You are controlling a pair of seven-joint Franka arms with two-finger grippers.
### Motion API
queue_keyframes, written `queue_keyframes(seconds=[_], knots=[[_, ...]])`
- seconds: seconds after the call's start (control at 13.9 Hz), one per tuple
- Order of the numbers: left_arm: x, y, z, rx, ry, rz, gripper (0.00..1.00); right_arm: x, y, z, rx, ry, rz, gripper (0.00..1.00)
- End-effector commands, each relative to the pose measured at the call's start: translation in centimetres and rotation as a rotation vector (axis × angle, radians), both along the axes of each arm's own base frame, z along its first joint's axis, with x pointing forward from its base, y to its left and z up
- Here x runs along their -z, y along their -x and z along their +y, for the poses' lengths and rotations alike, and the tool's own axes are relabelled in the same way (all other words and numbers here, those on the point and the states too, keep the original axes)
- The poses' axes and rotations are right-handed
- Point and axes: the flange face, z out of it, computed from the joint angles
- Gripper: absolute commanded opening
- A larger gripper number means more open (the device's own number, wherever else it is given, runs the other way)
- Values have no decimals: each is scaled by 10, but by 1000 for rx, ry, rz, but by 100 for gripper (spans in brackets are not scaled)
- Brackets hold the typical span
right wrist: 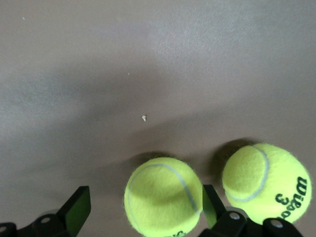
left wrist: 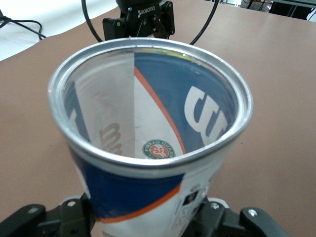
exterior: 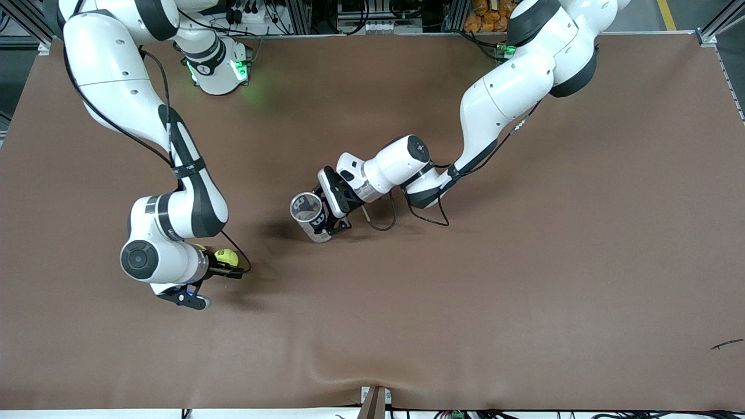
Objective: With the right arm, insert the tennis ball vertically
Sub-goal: 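Grasp one tennis ball with the right gripper, then carry the ball with the right gripper above the can opening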
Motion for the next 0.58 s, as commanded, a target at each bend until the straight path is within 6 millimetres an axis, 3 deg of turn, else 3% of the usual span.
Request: queue_keyframes(seconds=[0.0,0.14,0.5], knots=[[2,12,3,39,-11,-26,72,4,2,-2,-14,30,1,80],[2,13,4,38,-5,-30,72,18,9,-13,-42,80,20,79],[-2,12,4,36,7,-42,72,4,2,-13,-34,65,2,0]])
